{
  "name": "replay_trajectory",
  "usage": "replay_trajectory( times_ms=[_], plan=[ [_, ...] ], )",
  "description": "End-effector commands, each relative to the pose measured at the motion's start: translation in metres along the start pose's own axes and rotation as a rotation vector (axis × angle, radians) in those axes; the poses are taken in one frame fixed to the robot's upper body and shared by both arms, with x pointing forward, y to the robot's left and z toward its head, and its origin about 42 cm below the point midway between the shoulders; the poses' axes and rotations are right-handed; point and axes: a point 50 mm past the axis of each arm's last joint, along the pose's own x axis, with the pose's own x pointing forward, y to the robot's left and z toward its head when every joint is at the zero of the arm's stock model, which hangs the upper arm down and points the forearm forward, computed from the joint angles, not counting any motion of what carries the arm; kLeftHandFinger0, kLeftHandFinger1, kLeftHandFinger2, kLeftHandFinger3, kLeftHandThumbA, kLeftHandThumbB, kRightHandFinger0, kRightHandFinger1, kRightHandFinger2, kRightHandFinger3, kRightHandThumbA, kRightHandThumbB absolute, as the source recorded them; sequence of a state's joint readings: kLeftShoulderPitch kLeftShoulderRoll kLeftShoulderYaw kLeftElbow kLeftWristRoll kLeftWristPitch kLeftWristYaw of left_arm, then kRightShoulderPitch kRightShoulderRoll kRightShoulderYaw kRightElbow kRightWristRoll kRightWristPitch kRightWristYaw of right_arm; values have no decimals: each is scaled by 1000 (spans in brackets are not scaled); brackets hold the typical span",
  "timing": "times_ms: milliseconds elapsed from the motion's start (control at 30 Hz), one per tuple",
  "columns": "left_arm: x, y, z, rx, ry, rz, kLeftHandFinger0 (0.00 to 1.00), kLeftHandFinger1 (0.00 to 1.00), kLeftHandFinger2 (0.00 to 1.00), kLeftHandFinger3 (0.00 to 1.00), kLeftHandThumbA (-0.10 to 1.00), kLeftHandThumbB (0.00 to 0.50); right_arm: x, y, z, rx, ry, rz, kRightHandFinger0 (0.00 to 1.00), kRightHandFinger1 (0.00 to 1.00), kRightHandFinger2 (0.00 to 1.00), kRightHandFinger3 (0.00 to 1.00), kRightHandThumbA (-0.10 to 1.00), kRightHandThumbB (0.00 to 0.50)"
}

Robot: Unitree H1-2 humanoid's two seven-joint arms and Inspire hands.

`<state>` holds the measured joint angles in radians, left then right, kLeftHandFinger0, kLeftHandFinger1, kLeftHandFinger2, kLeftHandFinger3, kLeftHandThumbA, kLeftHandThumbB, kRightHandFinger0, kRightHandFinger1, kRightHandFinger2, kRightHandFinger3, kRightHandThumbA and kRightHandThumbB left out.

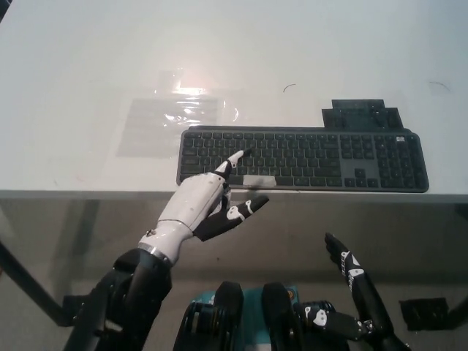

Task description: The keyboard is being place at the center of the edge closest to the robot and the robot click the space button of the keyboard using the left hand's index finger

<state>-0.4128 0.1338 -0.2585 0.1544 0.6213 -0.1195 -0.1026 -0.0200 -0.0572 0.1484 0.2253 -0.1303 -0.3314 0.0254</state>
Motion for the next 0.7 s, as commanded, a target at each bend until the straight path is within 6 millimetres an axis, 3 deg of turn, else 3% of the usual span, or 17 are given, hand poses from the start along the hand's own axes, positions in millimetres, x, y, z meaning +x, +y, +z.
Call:
replay_trajectory(
  times_ms=[0, 333, 667],
  plan=[
    [18, 4, 0, 27, 23, 28, 0, 30, 148, 1000, 1000, 328, 9, -2, 11, -9, -89, 5, 1000, 1000, 1000, 1000, 1000, 341],
    [28, -16, -19, 20, 72, -22, 0, 57, 169, 1000, 1000, 287, 9, -2, 12, -7, -89, 8, 1000, 1000, 1000, 1000, 1000, 344],
    [29, -39, -21, 26, 81, -73, 0, 82, 170, 1000, 1000, 305, 10, -4, 13, -10, -90, 7, 1000, 1000, 1000, 1000, 1000, 342]
  ],
)
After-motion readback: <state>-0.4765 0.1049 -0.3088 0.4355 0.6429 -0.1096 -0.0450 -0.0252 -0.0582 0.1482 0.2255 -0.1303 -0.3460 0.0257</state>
